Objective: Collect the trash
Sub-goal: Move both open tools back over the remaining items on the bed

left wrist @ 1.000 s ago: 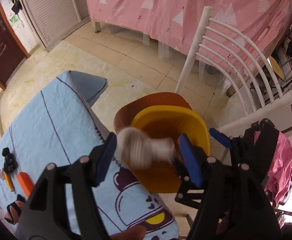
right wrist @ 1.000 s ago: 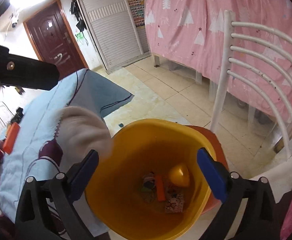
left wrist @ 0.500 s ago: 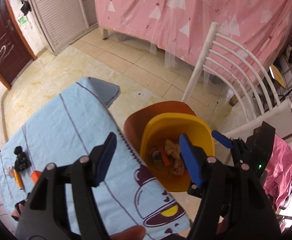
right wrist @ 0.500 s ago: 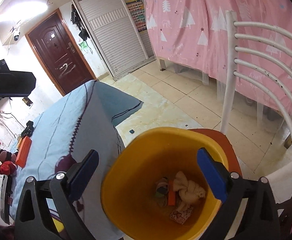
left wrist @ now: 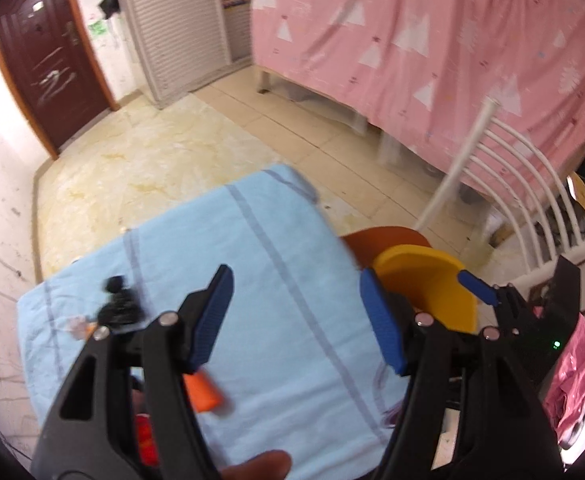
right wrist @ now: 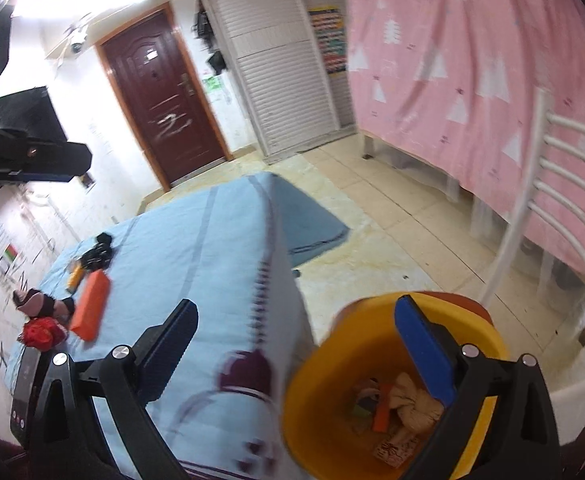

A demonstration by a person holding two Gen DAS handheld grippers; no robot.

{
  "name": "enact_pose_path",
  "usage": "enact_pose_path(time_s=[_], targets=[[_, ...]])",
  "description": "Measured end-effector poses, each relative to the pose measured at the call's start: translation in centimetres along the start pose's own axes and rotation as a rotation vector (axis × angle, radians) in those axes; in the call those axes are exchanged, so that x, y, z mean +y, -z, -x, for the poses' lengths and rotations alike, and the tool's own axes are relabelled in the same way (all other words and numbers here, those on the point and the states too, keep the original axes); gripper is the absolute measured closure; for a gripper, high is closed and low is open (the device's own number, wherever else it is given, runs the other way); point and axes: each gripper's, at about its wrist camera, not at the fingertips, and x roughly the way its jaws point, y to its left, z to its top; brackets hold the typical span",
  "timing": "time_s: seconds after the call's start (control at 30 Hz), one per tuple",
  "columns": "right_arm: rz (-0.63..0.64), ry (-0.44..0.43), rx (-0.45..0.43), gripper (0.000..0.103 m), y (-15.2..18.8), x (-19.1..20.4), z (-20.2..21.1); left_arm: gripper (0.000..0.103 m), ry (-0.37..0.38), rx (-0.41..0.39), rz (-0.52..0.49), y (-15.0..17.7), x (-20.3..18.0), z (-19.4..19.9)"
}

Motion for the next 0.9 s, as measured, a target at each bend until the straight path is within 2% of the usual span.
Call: enact_pose_path(time_s=[0.23, 0.33, 0.63, 0.9], targets=[[0.105, -0.063, 0.031, 0.011, -1.1, 6.3, -2.1, 0.039, -0.071, -0.019, 0.101, 0.7, 7.6, 1.6], [0.145, -0.094, 0.045, 0.011, -1.5, 9.0, -3.0, 0.039, -0.079, -0.018, 0.141, 1.3, 10.6, 2.2], [0.228, -0.139, 0.084, 0.011, -1.8, 15.3, -5.2, 0.039, -0.124, -0.03, 0.205, 3.1, 16.7, 3.4], [0.286, -0.159, 0.123, 0.011, -1.6, 19.9, -7.2, 0.039, -0.141, -0.002, 0.274, 5.1, 22.2, 2.5]])
